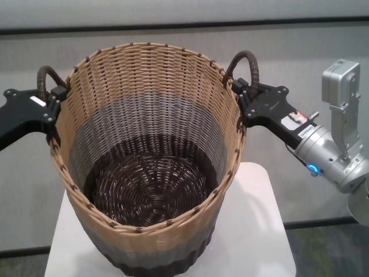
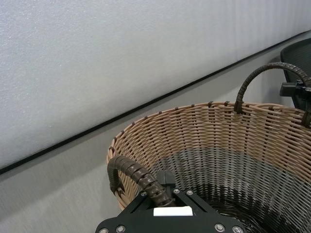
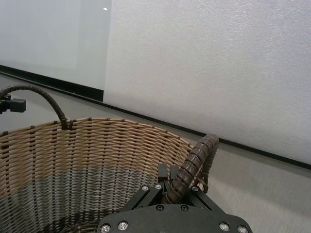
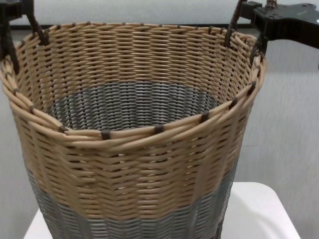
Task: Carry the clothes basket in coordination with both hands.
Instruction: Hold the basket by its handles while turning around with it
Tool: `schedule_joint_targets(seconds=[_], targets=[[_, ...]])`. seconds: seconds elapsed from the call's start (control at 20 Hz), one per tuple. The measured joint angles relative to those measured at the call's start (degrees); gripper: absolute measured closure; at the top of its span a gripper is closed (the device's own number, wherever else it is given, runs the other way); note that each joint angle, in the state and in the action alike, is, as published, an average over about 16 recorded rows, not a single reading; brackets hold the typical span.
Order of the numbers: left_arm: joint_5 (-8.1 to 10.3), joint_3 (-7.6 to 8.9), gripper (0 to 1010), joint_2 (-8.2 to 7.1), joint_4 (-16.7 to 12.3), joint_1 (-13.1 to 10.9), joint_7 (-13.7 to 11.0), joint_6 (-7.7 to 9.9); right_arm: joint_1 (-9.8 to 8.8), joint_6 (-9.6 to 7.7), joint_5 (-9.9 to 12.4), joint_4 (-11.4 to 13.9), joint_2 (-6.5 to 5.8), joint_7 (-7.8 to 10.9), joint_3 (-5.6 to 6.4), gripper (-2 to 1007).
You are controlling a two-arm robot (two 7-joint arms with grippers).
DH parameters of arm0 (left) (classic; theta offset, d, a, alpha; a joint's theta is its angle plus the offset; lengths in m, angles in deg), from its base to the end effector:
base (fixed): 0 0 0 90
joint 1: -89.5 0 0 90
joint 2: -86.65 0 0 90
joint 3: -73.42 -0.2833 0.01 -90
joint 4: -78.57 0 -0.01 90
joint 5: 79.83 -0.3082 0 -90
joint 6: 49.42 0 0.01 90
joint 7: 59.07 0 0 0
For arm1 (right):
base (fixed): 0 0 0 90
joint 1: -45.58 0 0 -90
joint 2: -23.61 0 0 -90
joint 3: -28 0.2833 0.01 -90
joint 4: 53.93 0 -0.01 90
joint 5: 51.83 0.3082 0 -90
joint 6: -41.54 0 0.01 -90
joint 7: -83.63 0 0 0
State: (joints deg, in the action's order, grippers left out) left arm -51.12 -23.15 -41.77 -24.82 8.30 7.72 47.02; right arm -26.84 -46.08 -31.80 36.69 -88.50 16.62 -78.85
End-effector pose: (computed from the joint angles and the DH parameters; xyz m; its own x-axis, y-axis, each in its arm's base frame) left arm 0.3461 0.1076 -0.1446 0.5483 0.8007 0.2412 -0.8149 0.5764 -0.0610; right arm 0.3914 -0.0209 -0.1948 0.6005 -0.7775 0.1867 0.7582 0.6279 0.1760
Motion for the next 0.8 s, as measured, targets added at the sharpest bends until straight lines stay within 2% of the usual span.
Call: schedule_joint_targets(seconds=[0.8], targets=[[-0.03,-0.06,1009,0.01,0.0,0.1,0.2,0.47,0.06,0.06,-0.2,0.1,-0.06,0.0,-0.08,974]])
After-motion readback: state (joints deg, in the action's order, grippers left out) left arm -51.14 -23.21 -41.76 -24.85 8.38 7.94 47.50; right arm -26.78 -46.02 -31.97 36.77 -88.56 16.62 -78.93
